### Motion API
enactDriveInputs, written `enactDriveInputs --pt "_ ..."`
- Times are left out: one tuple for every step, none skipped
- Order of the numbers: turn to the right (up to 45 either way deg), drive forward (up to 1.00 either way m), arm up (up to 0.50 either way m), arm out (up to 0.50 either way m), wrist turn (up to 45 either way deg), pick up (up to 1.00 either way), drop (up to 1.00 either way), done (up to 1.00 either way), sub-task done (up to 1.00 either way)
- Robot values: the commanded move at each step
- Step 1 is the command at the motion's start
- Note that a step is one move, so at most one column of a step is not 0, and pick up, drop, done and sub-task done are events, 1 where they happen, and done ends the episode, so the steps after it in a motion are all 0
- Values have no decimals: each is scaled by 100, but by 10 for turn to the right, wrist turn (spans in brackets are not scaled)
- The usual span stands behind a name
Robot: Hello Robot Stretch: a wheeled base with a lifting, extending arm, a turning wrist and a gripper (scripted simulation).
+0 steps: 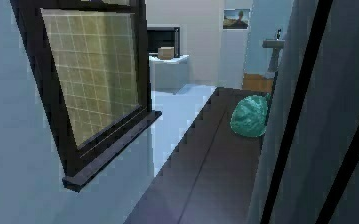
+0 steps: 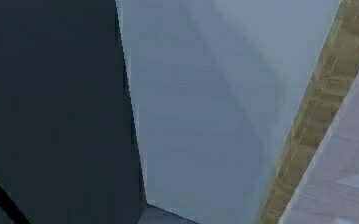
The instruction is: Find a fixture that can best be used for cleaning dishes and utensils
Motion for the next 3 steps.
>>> enactDriveInputs --pt "-150 0 0 0 0 0 0 0 0" --pt "0 50 0 0 0 0 0 0 0" --pt "300 0 0 0 0 0 0 0 0"
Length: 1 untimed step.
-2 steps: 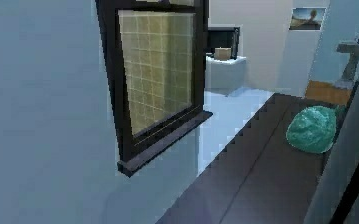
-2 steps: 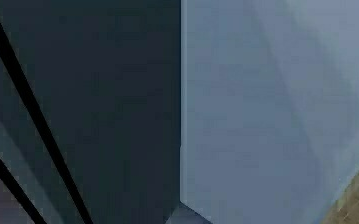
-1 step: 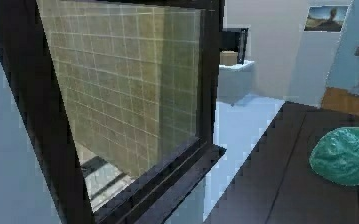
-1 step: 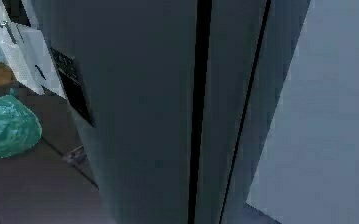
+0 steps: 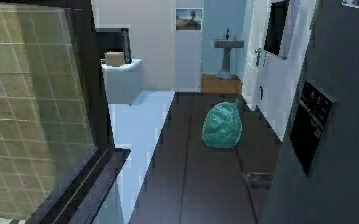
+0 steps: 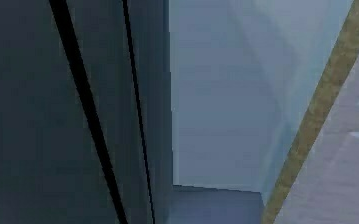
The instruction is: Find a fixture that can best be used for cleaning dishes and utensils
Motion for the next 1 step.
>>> enactDriveInputs --pt "0 100 0 0 0 0 0 0 0"
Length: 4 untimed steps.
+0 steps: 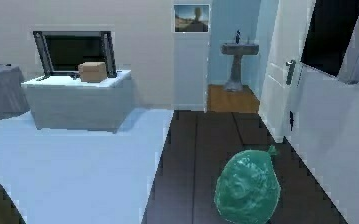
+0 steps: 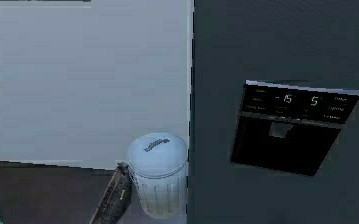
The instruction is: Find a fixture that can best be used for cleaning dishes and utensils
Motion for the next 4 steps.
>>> enactDriveInputs --pt "30 0 0 0 0 0 0 0 0" --pt "0 100 0 0 0 0 0 0 0" --pt "0 55 0 0 0 0 0 0 0" --pt "270 0 0 0 0 0 0 0 0"
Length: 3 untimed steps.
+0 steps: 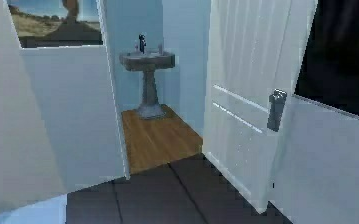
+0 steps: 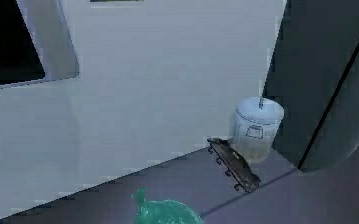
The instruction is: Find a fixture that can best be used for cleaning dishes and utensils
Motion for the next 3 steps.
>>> enactDriveInputs --pt "0 100 0 0 0 0 0 0 0" --pt "30 0 0 0 0 0 0 0 0" --pt "0 65 0 0 0 0 0 0 0"
